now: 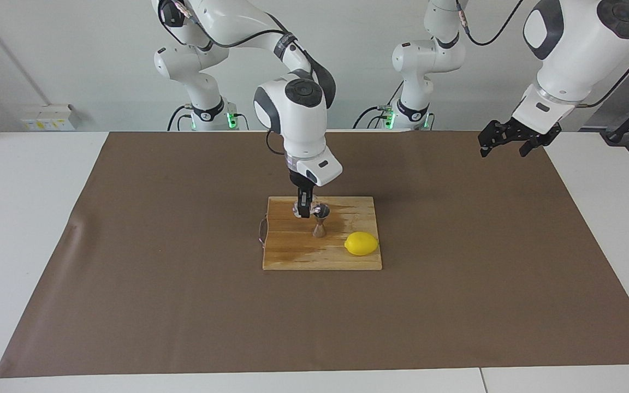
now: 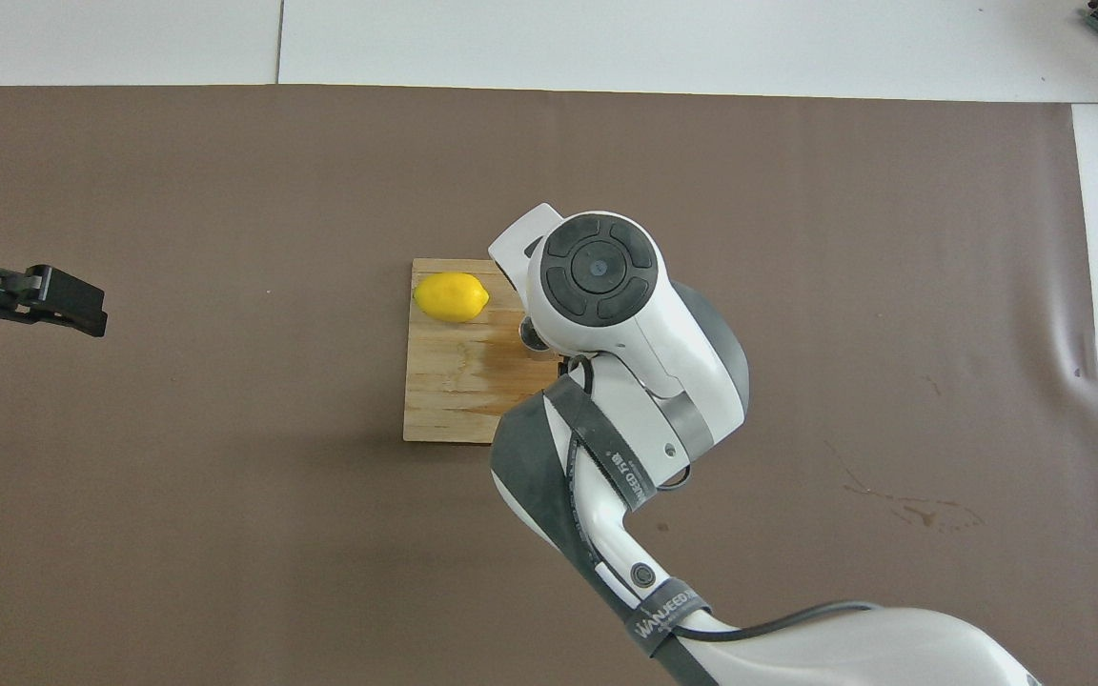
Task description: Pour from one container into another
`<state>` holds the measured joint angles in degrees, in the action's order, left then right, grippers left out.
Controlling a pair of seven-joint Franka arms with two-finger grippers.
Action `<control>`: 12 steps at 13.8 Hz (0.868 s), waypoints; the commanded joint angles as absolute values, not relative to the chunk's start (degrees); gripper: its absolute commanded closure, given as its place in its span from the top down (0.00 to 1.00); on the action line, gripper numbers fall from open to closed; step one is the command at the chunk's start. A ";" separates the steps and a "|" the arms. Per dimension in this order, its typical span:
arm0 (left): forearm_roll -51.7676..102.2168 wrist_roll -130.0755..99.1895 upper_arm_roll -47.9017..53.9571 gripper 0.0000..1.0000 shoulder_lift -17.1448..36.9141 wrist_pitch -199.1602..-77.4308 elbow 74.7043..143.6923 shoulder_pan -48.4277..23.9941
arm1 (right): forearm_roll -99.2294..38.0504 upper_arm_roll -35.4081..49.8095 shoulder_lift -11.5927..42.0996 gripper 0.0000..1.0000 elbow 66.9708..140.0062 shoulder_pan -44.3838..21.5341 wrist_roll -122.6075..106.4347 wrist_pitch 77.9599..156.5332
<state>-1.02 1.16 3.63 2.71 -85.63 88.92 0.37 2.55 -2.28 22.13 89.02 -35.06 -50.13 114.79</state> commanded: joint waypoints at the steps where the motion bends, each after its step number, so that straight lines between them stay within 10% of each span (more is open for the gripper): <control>1: -1.41 1.41 3.43 1.00 0.79 -86.40 91.14 0.35 | 4.48 -2.37 23.12 0.00 87.19 -35.24 -49.39 113.29; 12: -1.41 1.41 3.43 1.00 0.79 -86.40 91.14 0.35 | 4.92 -2.37 24.78 0.00 83.76 -35.51 -49.39 109.95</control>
